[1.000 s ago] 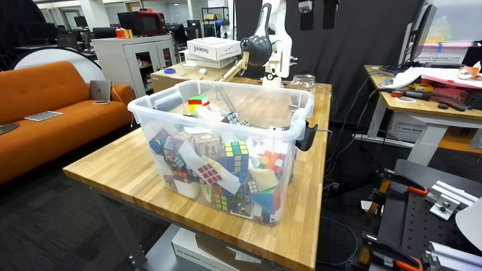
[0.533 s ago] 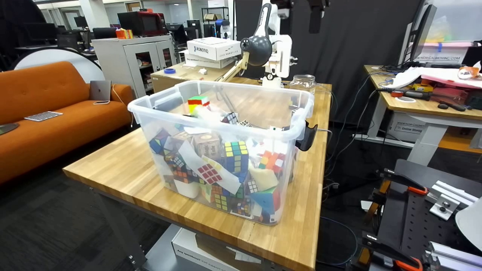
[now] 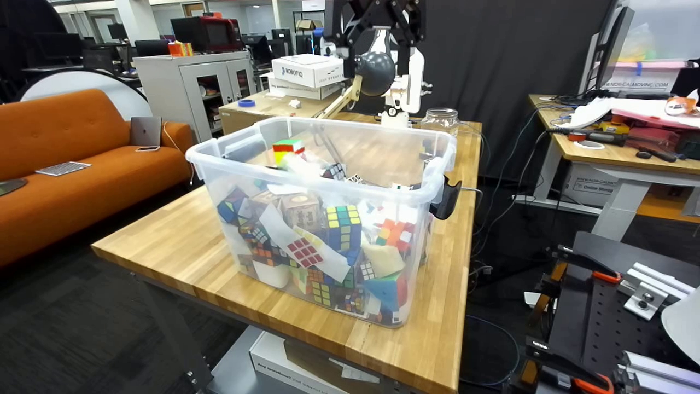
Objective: Remove one Rubik's cube from the container on the left and place it on the table
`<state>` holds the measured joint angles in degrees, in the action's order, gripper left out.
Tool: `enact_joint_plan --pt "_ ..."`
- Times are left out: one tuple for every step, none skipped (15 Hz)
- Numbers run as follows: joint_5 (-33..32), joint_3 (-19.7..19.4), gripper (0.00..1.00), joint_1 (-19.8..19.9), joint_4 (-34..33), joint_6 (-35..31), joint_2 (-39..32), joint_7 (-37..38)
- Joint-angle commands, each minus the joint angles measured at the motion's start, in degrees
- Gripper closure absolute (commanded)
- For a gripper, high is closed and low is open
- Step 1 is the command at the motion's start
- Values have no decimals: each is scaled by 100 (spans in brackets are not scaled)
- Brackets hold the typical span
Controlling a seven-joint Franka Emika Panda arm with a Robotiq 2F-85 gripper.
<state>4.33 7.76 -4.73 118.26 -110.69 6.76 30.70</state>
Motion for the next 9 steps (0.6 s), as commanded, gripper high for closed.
enact_joint_plan --pt "-1 -2 0 -5 -37 13 -23 14" --pt "-1 0 0 -5 -45 19 -18 19" --pt "-1 1 0 -5 -48 23 -9 21" --pt "-1 1 0 -4 -49 24 -7 23" --pt "-1 1 0 -5 -49 24 -7 23" --pt "5 -9 0 15 -43 -35 -14 130" --pt "20 -18 0 30 -60 -64 -34 262" --pt "96 -41 0 55 -89 -152 -58 527" --pt "210 -71 0 68 -117 -247 -83 738"
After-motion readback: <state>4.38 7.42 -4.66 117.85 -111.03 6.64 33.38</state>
